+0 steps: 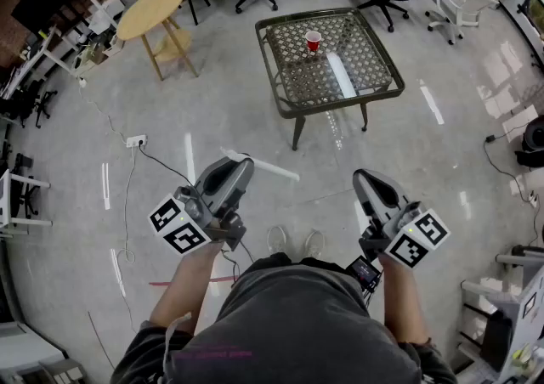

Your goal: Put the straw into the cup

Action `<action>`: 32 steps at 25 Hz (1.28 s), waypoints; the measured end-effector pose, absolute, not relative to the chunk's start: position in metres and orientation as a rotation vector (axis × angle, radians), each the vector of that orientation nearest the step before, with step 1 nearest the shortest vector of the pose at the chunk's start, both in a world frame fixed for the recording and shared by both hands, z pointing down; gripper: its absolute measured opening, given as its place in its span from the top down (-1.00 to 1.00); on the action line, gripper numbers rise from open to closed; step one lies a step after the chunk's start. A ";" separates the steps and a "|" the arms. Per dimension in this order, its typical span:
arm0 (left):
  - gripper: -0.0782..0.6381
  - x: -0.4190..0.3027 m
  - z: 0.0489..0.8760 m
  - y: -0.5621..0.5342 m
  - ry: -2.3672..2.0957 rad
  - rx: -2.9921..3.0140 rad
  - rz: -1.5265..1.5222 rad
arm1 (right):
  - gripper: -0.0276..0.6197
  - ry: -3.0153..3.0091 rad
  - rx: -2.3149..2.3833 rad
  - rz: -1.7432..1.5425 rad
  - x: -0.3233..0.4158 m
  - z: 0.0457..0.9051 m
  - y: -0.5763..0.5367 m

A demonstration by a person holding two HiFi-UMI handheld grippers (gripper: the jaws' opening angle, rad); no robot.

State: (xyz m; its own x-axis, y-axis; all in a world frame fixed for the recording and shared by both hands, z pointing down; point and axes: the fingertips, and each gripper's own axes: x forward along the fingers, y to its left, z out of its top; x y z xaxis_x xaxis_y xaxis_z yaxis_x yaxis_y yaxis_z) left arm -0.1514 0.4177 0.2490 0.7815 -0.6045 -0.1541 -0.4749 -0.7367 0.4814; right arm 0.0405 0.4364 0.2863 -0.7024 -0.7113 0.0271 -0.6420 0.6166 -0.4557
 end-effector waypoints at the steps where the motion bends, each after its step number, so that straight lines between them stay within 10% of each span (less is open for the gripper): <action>1: 0.67 -0.151 0.248 0.418 -0.816 2.551 -0.424 | 0.87 2.682 -1.130 -0.662 0.041 0.286 0.436; 32: 0.67 -0.089 0.250 0.427 -0.865 2.555 -0.428 | 0.87 2.629 -1.073 -0.718 0.108 0.292 0.433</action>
